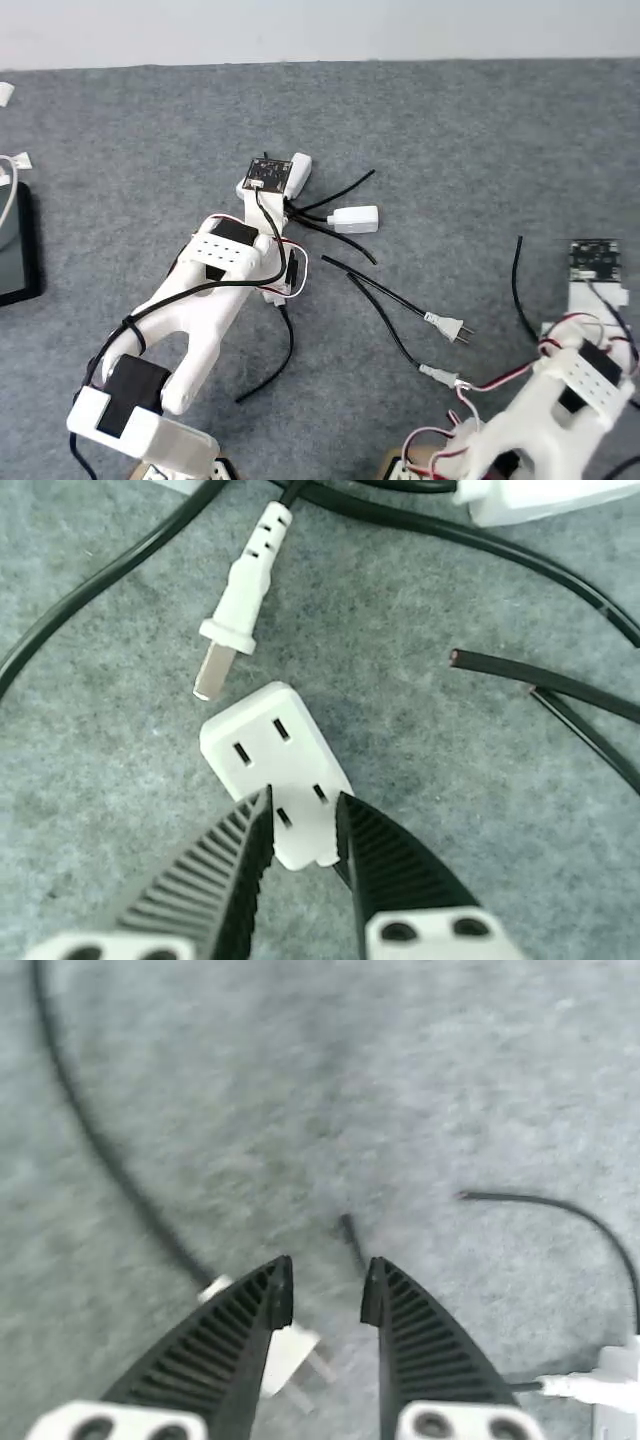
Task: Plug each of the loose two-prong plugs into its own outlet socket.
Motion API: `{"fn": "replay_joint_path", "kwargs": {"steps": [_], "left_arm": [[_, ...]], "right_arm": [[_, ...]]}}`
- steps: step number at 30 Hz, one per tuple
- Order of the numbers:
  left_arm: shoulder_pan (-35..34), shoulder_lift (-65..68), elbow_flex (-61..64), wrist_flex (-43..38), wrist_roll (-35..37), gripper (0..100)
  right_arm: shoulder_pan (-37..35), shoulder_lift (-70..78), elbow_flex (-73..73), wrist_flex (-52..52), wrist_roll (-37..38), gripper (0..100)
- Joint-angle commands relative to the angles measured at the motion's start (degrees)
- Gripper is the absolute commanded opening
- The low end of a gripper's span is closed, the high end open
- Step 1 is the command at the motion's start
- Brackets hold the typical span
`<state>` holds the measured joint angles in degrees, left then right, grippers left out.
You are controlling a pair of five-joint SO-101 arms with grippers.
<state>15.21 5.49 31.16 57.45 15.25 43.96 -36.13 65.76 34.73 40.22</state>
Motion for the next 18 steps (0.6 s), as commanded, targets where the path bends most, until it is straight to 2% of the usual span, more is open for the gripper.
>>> {"fn": "replay_joint_path", "kwargs": {"steps": [1,6,12,18], "left_arm": [[-0.62,2.9,3.3,1.58,-0.79,2],[-0.62,2.9,3.3,1.58,-0.79,2],[-0.62,2.9,3.3,1.58,-0.79,2],[-0.62,2.9,3.3,1.58,-0.79,2]], "right_arm": [[-2.24,-3.3,-0.62,4.79,3.08,7.2],[-2.51,-0.22,-0.7,1.1,7.82,0.7],[-2.15,8.31,-4.48,2.59,21.19,5.8],[-1.54,18.15,-14.68,8.4,24.44,8.7]]}}
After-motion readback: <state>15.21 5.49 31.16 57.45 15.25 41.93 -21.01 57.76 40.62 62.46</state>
